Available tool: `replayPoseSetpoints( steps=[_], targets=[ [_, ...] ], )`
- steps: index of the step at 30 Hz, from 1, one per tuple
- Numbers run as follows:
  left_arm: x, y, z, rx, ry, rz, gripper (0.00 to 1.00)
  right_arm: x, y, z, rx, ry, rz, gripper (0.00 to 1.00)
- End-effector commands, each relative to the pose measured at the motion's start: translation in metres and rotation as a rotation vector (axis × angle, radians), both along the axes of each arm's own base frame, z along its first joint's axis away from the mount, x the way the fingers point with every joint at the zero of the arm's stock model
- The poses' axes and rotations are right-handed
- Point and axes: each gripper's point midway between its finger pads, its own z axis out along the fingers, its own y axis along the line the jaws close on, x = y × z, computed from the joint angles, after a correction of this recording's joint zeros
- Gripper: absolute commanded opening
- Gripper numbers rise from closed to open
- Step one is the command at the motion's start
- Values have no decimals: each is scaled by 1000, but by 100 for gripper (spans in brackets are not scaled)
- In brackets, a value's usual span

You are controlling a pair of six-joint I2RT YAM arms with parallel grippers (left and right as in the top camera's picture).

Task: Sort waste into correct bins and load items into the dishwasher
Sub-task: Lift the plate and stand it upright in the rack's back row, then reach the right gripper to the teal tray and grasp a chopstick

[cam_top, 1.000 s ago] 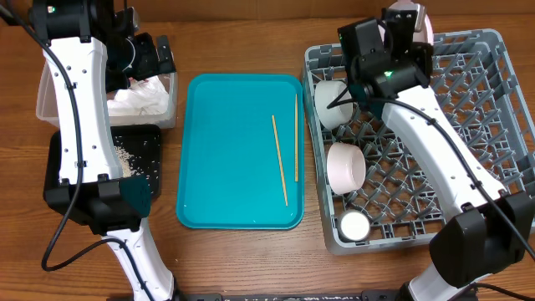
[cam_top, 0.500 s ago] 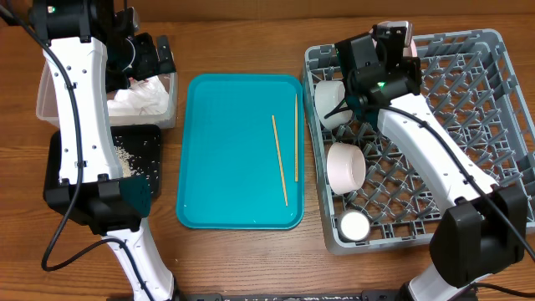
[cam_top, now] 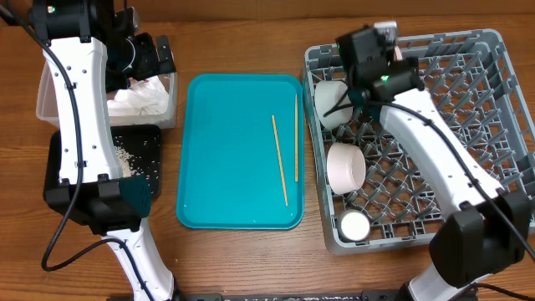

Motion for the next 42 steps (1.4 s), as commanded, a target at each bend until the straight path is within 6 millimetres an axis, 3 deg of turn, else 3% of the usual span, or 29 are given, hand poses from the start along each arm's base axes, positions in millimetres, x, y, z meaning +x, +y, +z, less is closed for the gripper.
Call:
replayPoseSetpoints(
  steps=[1, 3, 6, 10, 12, 14, 15, 19, 26, 32, 36, 39, 40, 42],
  targets=[
    [-2, -2, 5, -12, -10, 2, 100, -7, 83, 78, 388, -92, 302, 89],
    [-2, -2, 5, -12, -9, 2, 100, -22, 136, 93, 610, -57, 516, 88],
    [-2, -2, 5, -12, -10, 2, 100, -35, 180, 93, 779, -5, 658, 76],
    [-2, -2, 5, -12, -10, 2, 100, -39, 210, 44, 773, 116, 616, 69],
    [-2, -3, 5, -12, -10, 0, 100, -47, 223, 2, 703, 216, 587, 67],
    [-2, -4, 5, -12, -9, 0, 100, -53, 224, -29, 623, 285, 551, 67],
    [-2, -4, 5, -12, -9, 0, 100, -59, 223, -59, 538, 350, 515, 66],
    [-2, -4, 5, -12, -10, 0, 100, -73, 220, -116, 399, 484, 474, 63],
    [-2, -2, 5, -12, -10, 3, 100, -92, 216, -180, 310, 652, 467, 49],
    [-2, -3, 5, -12, -9, 2, 100, -102, 208, -207, 245, 744, 498, 37],
    [-2, -3, 5, -12, -10, 2, 100, -105, 206, -218, 218, 777, 525, 35],
    [-2, -2, 5, -12, -10, 2, 100, -108, 204, -224, 209, 799, 517, 22],
    [-2, -2, 5, -12, -10, 2, 100, -109, 203, -224, 209, 804, 515, 6],
    [-2, -3, 5, -12, -10, 2, 100, -110, 205, -222, 224, 805, 516, 4]
  ],
)
